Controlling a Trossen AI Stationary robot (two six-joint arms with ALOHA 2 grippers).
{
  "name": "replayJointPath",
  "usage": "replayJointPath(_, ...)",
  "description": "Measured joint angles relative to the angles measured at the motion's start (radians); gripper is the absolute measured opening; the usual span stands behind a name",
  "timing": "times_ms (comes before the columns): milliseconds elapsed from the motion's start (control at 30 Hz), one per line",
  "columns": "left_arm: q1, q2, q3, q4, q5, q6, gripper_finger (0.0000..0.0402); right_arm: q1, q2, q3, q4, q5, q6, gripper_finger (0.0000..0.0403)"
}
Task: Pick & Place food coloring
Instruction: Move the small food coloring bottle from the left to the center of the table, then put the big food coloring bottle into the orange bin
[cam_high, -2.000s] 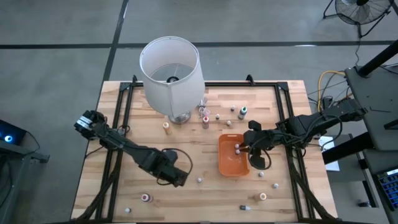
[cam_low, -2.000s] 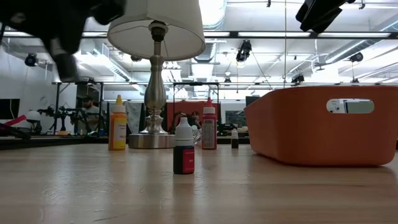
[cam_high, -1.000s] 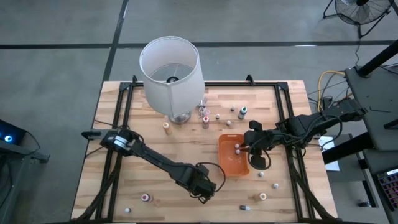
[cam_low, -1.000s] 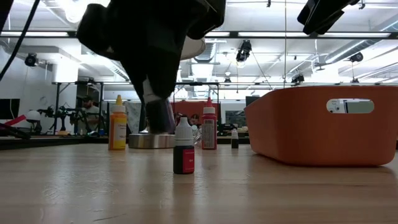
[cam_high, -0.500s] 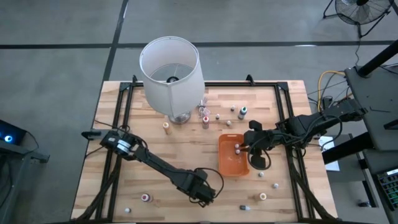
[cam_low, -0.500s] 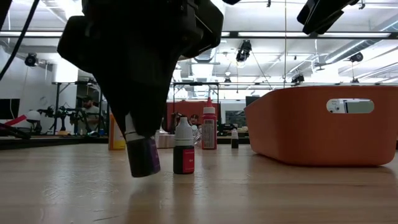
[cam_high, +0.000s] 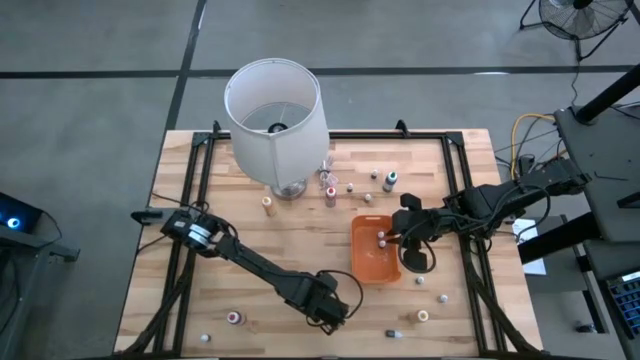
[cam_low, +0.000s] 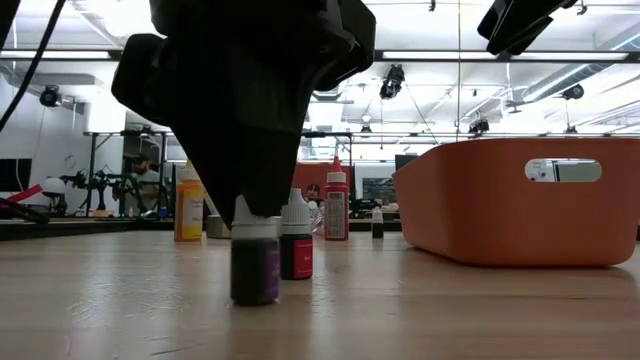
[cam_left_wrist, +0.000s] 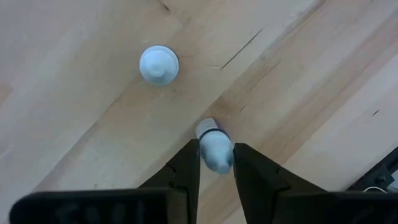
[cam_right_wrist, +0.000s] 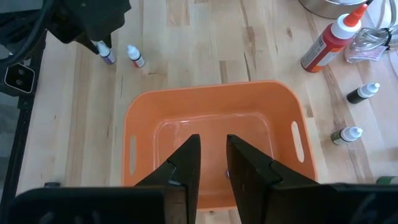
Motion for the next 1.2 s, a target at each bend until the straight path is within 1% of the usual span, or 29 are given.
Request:
replayJointPath(233,0.003,0.0,-0.001,-0.001,0.005,-0.001,0.007,0.001,0.0,0.0,0.0,0.0,0.0,0.0078)
replayJointPath(333,0.004,0.0,0.0,-0.032,0.005,-0.002,0.0071,0.001,0.0,0.0,0.0,0.0,0.0,0.008)
replayJointPath(467,0.004,-0.014,-0.001,-0.07,0.008,0.004,0.0087,0.001,0.0,0.0,0.0,0.0,0.0,0.0075)
replayJointPath(567,0.004,-0.03,0.001,-0.084,0.015,0.004,0.0114,0.0,0.0,0.0,0.0,0.0,0.0,0.007)
replayJointPath(700,0.004,-0.034,0.003,-0.081,0.046,0.011,0.0165,0.0,0.0,0.0,0.0,0.0,0.0,0.0068)
replayJointPath(867,0.005,-0.034,0.004,-0.092,0.176,0.018,0.0238,0.0,0.0,0.0,0.0,0.0,0.0,0.0073)
replayJointPath(967,0.0,-0.04,0.003,-0.126,0.211,0.021,0.0276,0.0,0.0,0.0,-0.001,0.0,0.0,0.0077)
replayJointPath(1033,-0.004,-0.054,0.004,-0.142,0.225,0.023,0.0292,0.0,0.0,0.0,-0.001,0.0,0.0,0.0077)
replayJointPath(1100,-0.008,-0.072,0.005,-0.16,0.222,0.023,0.0298,0.0,0.0,0.0,-0.001,0.0,0.0,0.0076)
replayJointPath(1200,-0.013,-0.109,0.004,-0.181,0.183,0.01,0.03,0.0,0.0,0.0,-0.001,0.0,0.0,0.0072)
